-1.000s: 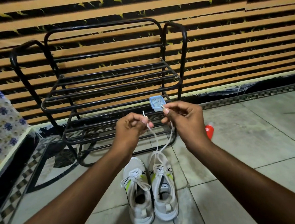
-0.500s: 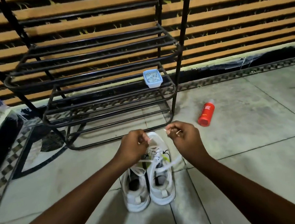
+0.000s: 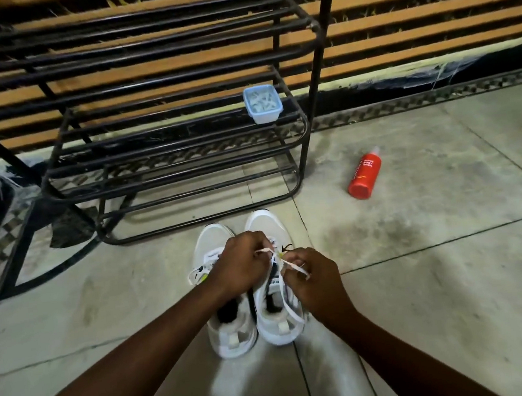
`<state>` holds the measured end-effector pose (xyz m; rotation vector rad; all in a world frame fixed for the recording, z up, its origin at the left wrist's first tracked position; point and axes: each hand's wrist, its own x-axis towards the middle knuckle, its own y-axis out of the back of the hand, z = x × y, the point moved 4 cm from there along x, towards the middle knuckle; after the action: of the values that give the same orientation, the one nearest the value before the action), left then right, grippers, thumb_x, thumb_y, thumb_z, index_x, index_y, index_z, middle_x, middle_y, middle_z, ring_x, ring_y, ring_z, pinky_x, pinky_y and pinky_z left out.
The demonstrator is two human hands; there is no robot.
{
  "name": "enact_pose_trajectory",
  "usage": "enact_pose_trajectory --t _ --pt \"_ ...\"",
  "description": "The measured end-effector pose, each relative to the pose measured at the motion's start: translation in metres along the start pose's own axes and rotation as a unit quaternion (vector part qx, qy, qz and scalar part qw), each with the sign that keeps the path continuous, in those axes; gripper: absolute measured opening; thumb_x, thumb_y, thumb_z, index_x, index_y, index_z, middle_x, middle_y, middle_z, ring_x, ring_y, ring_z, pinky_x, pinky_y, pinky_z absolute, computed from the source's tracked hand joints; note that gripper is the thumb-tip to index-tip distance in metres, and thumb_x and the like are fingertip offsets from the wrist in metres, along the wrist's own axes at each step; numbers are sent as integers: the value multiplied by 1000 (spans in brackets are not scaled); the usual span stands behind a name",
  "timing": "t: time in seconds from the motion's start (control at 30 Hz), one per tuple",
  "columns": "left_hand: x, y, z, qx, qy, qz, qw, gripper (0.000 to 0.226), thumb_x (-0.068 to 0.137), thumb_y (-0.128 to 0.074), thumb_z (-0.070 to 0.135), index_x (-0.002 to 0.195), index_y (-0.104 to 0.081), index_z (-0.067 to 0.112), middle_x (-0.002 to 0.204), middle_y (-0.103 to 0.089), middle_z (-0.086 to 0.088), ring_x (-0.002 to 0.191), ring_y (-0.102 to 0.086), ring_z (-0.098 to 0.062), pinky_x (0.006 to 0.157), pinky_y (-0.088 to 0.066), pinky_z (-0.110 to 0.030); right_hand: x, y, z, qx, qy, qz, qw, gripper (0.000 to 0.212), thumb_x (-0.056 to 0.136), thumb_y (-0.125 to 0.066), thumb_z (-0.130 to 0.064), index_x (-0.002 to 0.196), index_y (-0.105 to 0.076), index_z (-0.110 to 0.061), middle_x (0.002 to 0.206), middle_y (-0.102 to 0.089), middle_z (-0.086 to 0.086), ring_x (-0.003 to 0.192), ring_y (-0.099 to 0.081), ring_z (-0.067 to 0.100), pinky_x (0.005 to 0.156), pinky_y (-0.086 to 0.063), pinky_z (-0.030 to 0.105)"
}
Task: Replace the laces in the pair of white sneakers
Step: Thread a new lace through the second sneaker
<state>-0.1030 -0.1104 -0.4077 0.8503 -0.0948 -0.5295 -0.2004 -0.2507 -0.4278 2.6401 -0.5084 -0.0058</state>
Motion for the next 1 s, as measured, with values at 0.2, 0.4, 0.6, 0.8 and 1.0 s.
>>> enact_pose_trajectory --t 0.2,0.4,0.6,0.8,1.0 --pt "4 -1 -1 -11 62 -8 998 11 84 -67 33 78 -68 24 83 -71 6 86 -67 -13 73 -51 -27 -5 -10 0 -107 28 -11 994 38 69 -69 -9 106 -69 -17 91 -58 -5 85 -61 17 77 -45 23" --pt "12 -8 -4 -1 91 -33 995 28 92 -73 38 74 -63 19 76 -67 3 81 -65 -17 64 -42 -25 -7 -17 -1 -106 55 6 993 33 79 -65 -8 111 -68 -15 93 -50 -7 83 -51 6 74 -33 9" --pt "8 -11 4 110 8 -77 991 36 104 -53 30 84 -59 1 103 -69 -19 105 -64 -35 81 -48 -33 -8 -17 -1 -120 87 -7 989 19 82 -66 3 99 -67 -6 93 -47 -3 79 -37 -3 72 -29 7" --pt "-10 -11 17 215 -62 -45 974 21 100 -51 24 110 -48 6 112 -62 -17 102 -62 -37 68 -40 -35 -15 -19 -1 -127 73 -8 989 10 88 -60 2 96 -64 -3 98 -53 7 83 -52 14 71 -30 14" --pt "-24 -5 19 199 -70 -25 977 18 103 -48 26 109 -49 9 115 -61 -14 106 -59 -34 81 -50 -44 -18 -19 -3 -136 75 -6 988 5 91 -59 1 94 -61 -2 96 -50 6 79 -46 9 70 -28 15"
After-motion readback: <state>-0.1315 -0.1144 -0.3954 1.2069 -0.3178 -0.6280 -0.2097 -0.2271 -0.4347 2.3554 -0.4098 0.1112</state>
